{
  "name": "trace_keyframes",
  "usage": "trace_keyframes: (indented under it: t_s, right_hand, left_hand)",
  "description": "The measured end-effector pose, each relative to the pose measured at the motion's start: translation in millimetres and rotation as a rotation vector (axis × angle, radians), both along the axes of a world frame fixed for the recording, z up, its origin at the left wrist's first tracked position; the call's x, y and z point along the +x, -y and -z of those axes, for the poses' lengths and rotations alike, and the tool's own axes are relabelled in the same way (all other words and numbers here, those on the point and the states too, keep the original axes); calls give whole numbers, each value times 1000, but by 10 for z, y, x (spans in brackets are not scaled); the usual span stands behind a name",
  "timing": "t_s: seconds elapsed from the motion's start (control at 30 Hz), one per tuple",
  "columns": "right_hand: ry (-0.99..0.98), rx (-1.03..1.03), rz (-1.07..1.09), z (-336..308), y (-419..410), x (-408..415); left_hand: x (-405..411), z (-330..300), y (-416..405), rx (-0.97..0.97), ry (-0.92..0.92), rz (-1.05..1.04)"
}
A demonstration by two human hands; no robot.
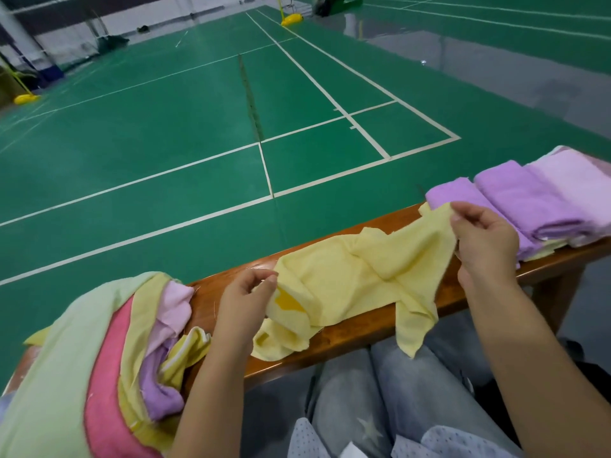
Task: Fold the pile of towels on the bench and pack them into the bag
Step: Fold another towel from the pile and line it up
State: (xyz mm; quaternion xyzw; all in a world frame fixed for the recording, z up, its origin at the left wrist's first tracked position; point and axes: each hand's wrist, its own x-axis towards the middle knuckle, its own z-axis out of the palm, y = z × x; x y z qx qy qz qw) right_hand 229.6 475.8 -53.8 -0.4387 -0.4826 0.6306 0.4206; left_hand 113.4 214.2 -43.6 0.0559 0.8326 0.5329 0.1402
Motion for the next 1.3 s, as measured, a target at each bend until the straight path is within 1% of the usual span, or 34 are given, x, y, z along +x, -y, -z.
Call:
trace_keyframes:
  t_s: [0.07,0.17,0.2,0.27,0.33,0.4,0.47,0.6,0.63,0.67,0.73,0.77,0.8,0.87,0.93,1.0,1.07,1.13,1.17,1.23,1.3]
  right_hand:
    - [12,16,79,28,-72,20]
    - [14,2,141,47,-133,43]
    - [15,-2,139,40,-137,45]
    - [22,-13,92,38,-135,30]
    - [58,-51,-37,37,-102,6]
    - [117,-104,-227,55,-24,-25]
    - [161,-133,-381,104,70,-58]
    - [252,-144,-501,215,232,-106]
    - [264,-149,-518,242,259,-114]
    - [282,-142,-527,266,279,-121]
    - [362,-71,-524,304,302,-133]
    - [415,-17,-523,321,306,-139]
    - [473,38,-528,336,312,-142]
    - [589,130,-543,379,313,-142]
    - [668,174,-550,429,292,-121]
    - [680,167,-550,487,256,-85]
    - [650,139,-539,516,217,-52]
    - [581,95,-493,495,164,-41]
    - [542,74,-457,469,131,-43]
    - [470,50,-353,395,62,-58]
    - [393,39,-230,315,8,-80]
  left_hand:
    - [-46,22,50,-69,-43,22]
    - [-154,2,175,-350,-110,261]
    - [-193,-35,217,-416,-135,308]
    - [-285,-105,307,-507,-196,332]
    - [-351,-171,372,-562,-224,335]
    - [-358,-186,413,-564,-176,396]
    - [-330,-151,455,-540,-74,460]
    - [-280,-10,539,-506,159,558]
    - [-271,49,543,-479,205,529]
    - [-271,111,521,-476,190,473]
    - [-352,262,418,-614,6,319]
    - [-403,327,344,-670,-58,251]
    - [-447,373,262,-703,-72,205]
    - [-552,477,90,-725,15,172]
    - [-618,591,-67,-700,132,147]
    - [-649,684,-180,-652,207,129]
    - [-711,733,-244,-597,219,135]
    - [-813,685,-270,-438,208,82]
    - [-882,622,-269,-334,167,39]
    - [-981,393,-263,-164,-21,-8]
    - [-998,116,-242,-11,-221,29]
